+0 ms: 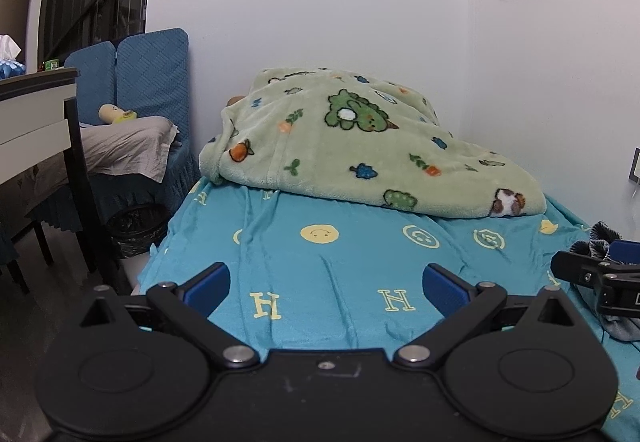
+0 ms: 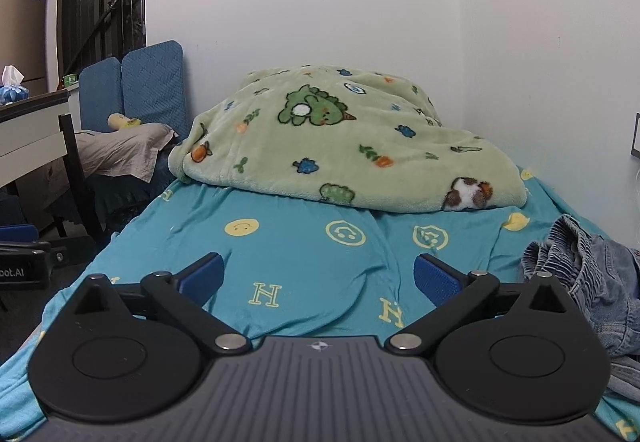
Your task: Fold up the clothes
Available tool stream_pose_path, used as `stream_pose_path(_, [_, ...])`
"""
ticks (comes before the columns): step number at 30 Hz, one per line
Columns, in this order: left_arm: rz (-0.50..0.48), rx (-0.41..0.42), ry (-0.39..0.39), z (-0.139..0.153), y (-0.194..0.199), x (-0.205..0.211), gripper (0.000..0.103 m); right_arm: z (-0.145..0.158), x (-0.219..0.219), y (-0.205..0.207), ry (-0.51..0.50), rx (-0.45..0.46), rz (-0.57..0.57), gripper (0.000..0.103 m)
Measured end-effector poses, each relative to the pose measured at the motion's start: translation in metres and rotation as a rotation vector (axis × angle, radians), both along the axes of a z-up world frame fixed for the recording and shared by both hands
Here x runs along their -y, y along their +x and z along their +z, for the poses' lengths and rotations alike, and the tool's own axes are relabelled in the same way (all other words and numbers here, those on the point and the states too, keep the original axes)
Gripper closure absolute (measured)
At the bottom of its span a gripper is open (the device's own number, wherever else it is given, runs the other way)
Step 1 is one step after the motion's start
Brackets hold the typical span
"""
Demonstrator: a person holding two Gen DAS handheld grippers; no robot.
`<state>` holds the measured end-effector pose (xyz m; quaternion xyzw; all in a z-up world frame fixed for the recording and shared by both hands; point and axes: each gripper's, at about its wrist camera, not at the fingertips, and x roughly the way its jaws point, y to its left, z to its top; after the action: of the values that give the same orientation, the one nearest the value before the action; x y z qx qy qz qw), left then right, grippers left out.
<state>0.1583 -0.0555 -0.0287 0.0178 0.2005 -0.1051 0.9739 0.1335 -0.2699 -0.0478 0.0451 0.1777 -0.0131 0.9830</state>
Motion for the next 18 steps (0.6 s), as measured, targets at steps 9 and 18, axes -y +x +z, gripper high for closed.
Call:
stream_pose_path(9, [0.006,-0.004,0.001,-0.0005,-0.0002,-0.0009,0.0,0.0,-0.0002,0.0005,0.008,-0.001,0.0,0.0])
stream_pose_path(18, [0.003,-0.002,0.003,-0.0009,-0.0006,-0.0011,0.0,0.0,-0.0007,-0.001,0.017,0.0,-0.005,0.0])
